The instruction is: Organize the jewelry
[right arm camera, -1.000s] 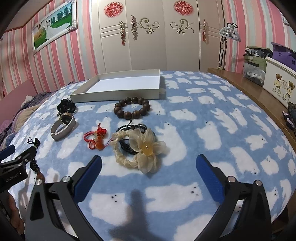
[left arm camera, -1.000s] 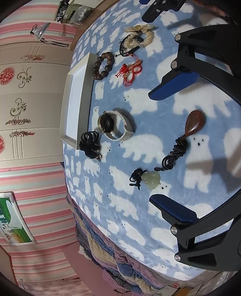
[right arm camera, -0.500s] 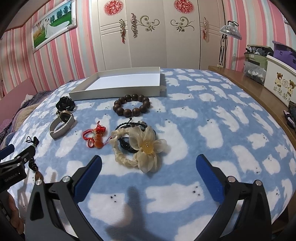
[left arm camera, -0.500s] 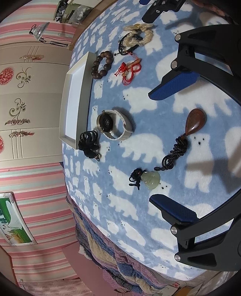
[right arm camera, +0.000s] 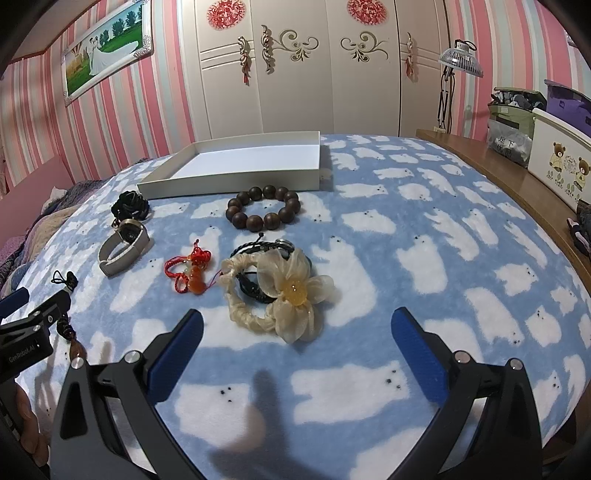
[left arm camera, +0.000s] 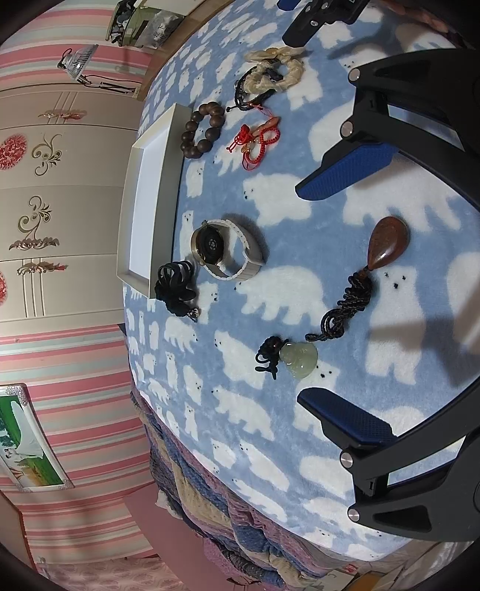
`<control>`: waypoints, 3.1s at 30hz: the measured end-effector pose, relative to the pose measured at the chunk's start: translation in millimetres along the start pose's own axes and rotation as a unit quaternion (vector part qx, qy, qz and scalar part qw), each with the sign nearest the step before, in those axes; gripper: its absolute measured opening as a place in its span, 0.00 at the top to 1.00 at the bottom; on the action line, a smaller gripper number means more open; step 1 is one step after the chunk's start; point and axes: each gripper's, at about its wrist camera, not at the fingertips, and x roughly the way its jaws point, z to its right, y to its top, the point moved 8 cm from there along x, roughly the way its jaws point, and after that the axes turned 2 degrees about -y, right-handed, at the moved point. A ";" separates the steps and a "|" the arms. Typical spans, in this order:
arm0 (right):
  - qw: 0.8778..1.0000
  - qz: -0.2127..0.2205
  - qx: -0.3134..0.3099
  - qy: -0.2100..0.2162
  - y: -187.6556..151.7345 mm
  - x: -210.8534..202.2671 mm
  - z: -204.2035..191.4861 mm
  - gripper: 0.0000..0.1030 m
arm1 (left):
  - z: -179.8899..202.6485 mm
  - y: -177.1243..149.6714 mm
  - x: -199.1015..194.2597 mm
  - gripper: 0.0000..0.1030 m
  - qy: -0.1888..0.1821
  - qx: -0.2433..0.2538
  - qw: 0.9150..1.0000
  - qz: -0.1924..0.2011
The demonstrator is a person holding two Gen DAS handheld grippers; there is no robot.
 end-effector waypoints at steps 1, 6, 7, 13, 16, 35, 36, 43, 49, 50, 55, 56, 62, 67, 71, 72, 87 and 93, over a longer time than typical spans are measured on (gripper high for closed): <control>1.000 0.000 0.000 0.001 0.1 -0.1 0.0 0.02 | 0.1 -0.1 -0.5 0.03 0.001 0.001 1.000 0.000; 1.000 0.002 0.007 0.002 0.5 -1.2 2.2 0.02 | -1.0 1.8 -3.9 0.03 0.001 0.000 1.000 0.003; 1.000 0.002 0.008 0.001 0.6 -1.5 2.7 0.02 | -1.0 2.2 -4.6 0.03 0.002 0.001 1.000 0.003; 1.000 0.000 0.010 -0.001 3.8 -4.0 4.5 0.02 | -5.3 6.0 -11.7 0.03 0.006 0.006 1.000 0.010; 1.000 0.003 0.010 0.000 6.6 -5.8 4.6 0.02 | -8.6 8.5 -13.4 0.03 0.007 0.004 1.000 0.013; 1.000 -0.023 -0.003 -0.002 4.6 3.4 4.6 0.02 | -14.9 3.8 -7.0 0.03 -0.003 -0.006 1.000 0.004; 1.000 -0.024 -0.004 -0.001 5.8 3.7 4.3 0.02 | -14.8 4.6 -7.3 0.03 -0.003 -0.005 1.000 0.005; 1.000 -0.025 -0.015 -0.008 7.7 5.7 3.3 0.02 | -12.0 6.8 -4.2 0.03 0.001 0.007 1.000 0.009; 0.999 -0.014 -0.033 -0.015 10.4 2.5 0.4 0.02 | -12.1 6.7 2.7 0.03 -0.010 0.005 1.000 -0.004; 0.999 -0.011 -0.036 -0.018 11.3 1.8 0.3 0.02 | -11.5 6.8 3.8 0.03 -0.012 0.004 1.000 -0.006; 0.998 -0.005 -0.051 -0.032 15.2 -0.4 1.6 0.02 | -6.3 8.2 4.1 0.03 -0.020 0.011 1.000 -0.007; 0.998 -0.005 -0.052 -0.033 15.3 -0.4 1.9 0.02 | -5.4 8.3 4.0 0.03 -0.022 0.011 1.000 -0.009; 0.998 -0.011 -0.061 -0.027 13.4 2.3 1.9 0.02 | -9.3 9.7 3.2 0.03 -0.024 0.006 1.000 -0.012; 0.998 -0.011 -0.054 -0.025 12.3 7.0 5.3 0.02 | -15.5 9.1 6.0 0.03 -0.032 -0.011 0.999 -0.011; 0.998 -0.004 -0.054 -0.027 11.6 7.7 5.2 0.02 | -18.1 9.0 4.4 0.03 -0.014 -0.006 1.000 0.007; 0.998 -0.004 -0.055 -0.025 10.2 8.5 4.6 0.02 | -18.6 8.7 4.7 0.03 -0.009 -0.003 1.000 0.007; 0.995 -0.034 -0.089 0.002 9.5 13.9 -7.9 0.02 | -22.7 9.8 17.1 0.03 -0.027 -0.001 0.998 -0.050; 0.994 -0.046 -0.097 0.011 14.6 16.1 -7.5 0.02 | -20.1 11.4 15.6 0.03 -0.032 0.017 0.998 -0.057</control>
